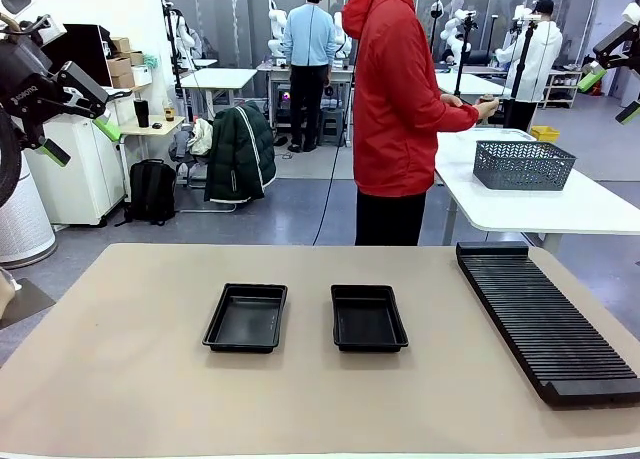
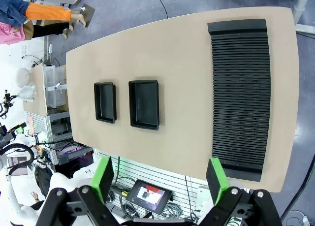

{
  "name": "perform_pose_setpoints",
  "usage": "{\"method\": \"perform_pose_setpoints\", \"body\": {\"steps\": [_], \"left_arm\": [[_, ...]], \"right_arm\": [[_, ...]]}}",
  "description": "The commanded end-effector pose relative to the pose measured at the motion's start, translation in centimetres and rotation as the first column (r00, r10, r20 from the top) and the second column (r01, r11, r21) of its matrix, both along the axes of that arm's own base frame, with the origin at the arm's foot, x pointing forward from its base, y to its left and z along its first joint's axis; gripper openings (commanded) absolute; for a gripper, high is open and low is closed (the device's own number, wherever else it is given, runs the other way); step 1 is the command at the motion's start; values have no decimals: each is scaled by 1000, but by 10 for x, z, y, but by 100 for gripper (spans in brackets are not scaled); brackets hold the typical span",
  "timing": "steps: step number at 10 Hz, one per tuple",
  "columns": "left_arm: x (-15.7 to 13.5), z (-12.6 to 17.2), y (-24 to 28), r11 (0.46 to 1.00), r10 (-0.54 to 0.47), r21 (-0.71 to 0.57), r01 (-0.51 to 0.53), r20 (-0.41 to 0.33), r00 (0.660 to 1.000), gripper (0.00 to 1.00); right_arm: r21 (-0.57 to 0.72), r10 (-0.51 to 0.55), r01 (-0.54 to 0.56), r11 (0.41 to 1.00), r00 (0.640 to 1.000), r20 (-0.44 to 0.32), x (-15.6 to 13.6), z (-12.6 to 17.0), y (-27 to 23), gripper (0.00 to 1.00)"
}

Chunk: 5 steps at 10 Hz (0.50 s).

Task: Inspect and transfer BCBs to ESD trays.
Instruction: Pick up the Blank PCB from the PCB Rack and place it in the left ESD tray.

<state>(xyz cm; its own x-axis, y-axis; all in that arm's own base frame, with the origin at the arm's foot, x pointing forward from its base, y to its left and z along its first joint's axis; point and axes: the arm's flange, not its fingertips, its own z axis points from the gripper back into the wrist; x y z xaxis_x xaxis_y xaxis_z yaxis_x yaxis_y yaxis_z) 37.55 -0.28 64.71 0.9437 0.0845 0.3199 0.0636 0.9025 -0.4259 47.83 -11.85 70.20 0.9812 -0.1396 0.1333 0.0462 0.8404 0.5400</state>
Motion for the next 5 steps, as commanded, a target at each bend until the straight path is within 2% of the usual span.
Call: {"method": "perform_pose_setpoints", "body": {"steps": [1, 5], "left_arm": [[1, -4, 0, 1000, 5, -3, -5, 6, 1000, 100], [1, -4, 0, 1000, 5, -3, -5, 6, 1000, 100]], "right_arm": [[1, 1, -1, 1000, 1000, -2, 0, -1, 0, 100], [1, 1, -1, 1000, 1000, -2, 0, -1, 0, 100]]}}
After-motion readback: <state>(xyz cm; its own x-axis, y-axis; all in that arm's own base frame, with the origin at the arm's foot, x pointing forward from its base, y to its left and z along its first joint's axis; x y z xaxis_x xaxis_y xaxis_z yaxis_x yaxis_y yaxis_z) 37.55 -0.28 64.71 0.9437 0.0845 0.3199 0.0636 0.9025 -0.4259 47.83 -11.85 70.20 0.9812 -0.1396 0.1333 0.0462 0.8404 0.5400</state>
